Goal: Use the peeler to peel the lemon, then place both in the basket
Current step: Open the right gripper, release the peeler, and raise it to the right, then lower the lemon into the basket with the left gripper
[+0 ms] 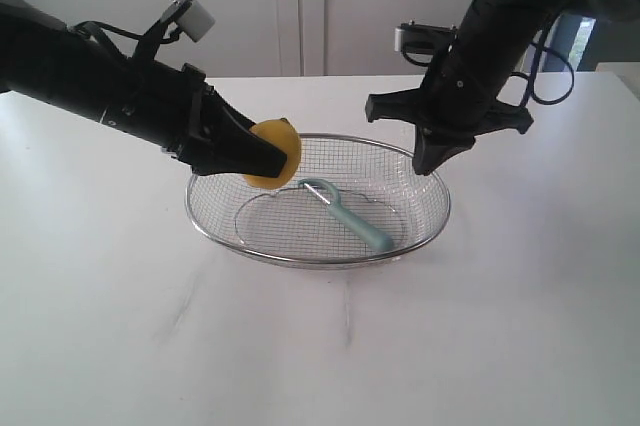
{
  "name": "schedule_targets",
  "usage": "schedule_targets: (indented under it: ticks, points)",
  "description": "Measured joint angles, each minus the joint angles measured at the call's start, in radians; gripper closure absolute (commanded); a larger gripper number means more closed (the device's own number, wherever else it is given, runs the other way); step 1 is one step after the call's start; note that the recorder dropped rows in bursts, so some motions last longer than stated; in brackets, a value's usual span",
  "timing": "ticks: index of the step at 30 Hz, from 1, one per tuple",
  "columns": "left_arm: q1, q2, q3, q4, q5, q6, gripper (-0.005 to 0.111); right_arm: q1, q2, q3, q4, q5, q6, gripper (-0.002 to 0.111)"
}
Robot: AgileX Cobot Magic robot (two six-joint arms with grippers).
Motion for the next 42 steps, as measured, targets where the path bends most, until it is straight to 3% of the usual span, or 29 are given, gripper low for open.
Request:
schedule_targets:
  ticks: [26,42]
  points:
    - [0.0,0.0,0.0,0.0,0.0,0.0,0.107,-0.255,0.0,0.0,-0.211,0.121,0.171,0.108]
    - [0.0,0.0,0.0,0.002,0.013,-0.067,0.107,-0.27,0.0,0.0,-0.211,0.121,0.171,0.108]
